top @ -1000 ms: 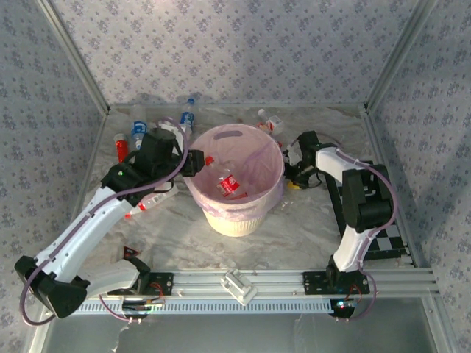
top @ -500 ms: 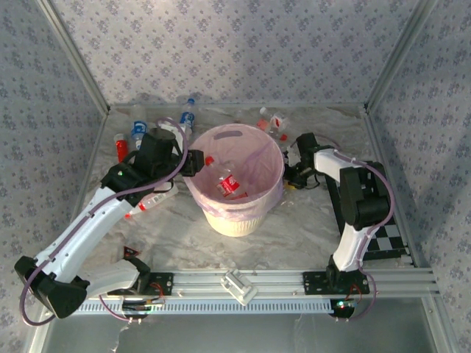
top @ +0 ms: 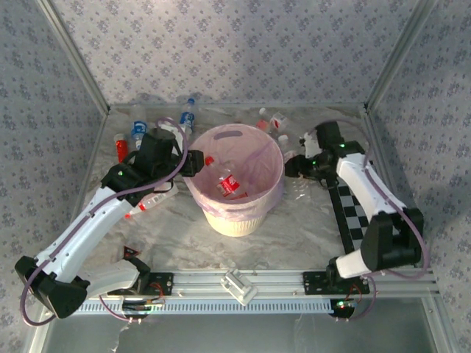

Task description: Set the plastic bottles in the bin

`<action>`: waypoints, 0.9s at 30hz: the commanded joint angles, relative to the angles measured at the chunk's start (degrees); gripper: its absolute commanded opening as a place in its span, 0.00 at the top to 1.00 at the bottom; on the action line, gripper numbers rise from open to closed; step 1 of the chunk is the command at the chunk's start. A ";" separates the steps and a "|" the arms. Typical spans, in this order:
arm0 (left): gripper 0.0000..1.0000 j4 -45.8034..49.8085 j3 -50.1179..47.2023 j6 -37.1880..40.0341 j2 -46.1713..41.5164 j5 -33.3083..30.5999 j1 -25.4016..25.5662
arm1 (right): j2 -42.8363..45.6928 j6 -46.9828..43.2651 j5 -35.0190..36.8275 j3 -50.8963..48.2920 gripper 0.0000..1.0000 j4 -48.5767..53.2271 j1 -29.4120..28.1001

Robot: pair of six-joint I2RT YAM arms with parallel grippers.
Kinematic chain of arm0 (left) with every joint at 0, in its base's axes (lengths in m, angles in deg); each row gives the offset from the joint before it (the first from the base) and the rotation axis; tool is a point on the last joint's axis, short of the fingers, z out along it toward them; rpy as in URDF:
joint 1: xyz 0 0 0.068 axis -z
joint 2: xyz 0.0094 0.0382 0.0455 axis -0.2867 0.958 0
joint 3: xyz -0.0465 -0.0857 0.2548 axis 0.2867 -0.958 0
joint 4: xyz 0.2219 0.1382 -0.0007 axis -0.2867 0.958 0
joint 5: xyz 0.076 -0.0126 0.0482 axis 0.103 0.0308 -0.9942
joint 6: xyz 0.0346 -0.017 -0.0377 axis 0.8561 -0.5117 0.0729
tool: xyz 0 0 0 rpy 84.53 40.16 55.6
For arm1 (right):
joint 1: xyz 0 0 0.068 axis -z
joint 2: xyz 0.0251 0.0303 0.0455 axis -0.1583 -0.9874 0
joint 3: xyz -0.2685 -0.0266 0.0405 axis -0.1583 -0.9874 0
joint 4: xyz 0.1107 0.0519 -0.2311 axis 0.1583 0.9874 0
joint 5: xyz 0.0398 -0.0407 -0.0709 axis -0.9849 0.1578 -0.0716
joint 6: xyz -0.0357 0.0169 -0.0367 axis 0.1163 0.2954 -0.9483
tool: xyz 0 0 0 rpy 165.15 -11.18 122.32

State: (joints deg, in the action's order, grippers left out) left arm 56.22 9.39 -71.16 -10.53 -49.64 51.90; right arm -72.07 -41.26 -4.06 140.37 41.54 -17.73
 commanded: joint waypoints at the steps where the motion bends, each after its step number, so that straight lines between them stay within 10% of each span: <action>1: 0.57 -1.18 -0.07 0.60 0.78 1.22 -0.39 | 6.27 -0.53 2.73 6.34 0.46 8.17 1.56; 8: 0.57 -2.92 -0.65 0.34 2.21 2.18 -0.36 | 11.75 2.70 0.88 21.12 0.53 11.15 -1.17; 15: 0.58 -3.82 -0.52 -0.37 2.50 2.18 -0.25 | 5.81 5.43 2.93 34.10 0.57 10.26 -17.75; 27: 0.58 -4.05 -0.59 -0.98 1.74 1.05 -0.20 | -3.48 4.31 9.14 34.61 0.61 11.14 -33.81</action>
State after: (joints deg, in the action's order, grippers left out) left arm 53.23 9.20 -71.64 -8.38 -48.68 51.53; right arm -77.16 -37.13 3.06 176.43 51.51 -50.43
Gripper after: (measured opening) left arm 0.416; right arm 0.502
